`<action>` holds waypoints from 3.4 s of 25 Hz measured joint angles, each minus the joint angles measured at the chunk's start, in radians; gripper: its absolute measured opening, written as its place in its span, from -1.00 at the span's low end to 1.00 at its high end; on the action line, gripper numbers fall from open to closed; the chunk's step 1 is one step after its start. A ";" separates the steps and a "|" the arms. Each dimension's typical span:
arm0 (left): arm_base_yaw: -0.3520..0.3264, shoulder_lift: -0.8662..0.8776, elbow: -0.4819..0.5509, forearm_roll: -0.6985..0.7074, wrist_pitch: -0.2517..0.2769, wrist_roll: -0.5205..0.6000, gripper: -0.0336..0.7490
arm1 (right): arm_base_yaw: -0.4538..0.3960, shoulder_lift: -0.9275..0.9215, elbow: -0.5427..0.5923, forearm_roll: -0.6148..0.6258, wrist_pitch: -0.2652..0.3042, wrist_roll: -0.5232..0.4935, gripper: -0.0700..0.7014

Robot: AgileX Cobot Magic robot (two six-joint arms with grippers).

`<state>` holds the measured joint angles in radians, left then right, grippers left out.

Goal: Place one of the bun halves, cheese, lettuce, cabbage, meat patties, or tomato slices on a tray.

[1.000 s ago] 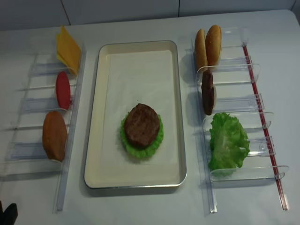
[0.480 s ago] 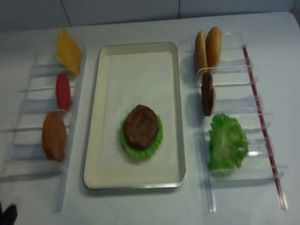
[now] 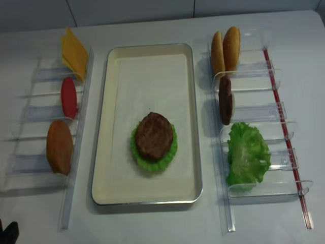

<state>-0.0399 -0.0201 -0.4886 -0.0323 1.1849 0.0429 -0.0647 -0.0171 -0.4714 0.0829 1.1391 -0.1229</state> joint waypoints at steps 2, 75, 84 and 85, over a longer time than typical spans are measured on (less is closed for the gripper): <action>0.000 0.000 0.000 0.000 0.000 0.000 -0.35 | 0.000 0.000 0.000 0.000 0.000 -0.002 0.13; 0.000 0.000 0.000 0.000 0.000 0.000 -0.35 | 0.000 0.000 0.000 -0.001 0.000 -0.002 0.07; 0.000 0.000 0.000 0.000 0.000 0.000 -0.35 | 0.000 0.000 0.000 -0.001 0.000 -0.002 0.07; 0.000 0.000 0.000 0.000 0.000 0.000 -0.35 | 0.000 0.000 0.000 -0.001 0.000 -0.002 0.07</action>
<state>-0.0399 -0.0201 -0.4886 -0.0323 1.1849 0.0429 -0.0647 -0.0171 -0.4714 0.0816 1.1391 -0.1253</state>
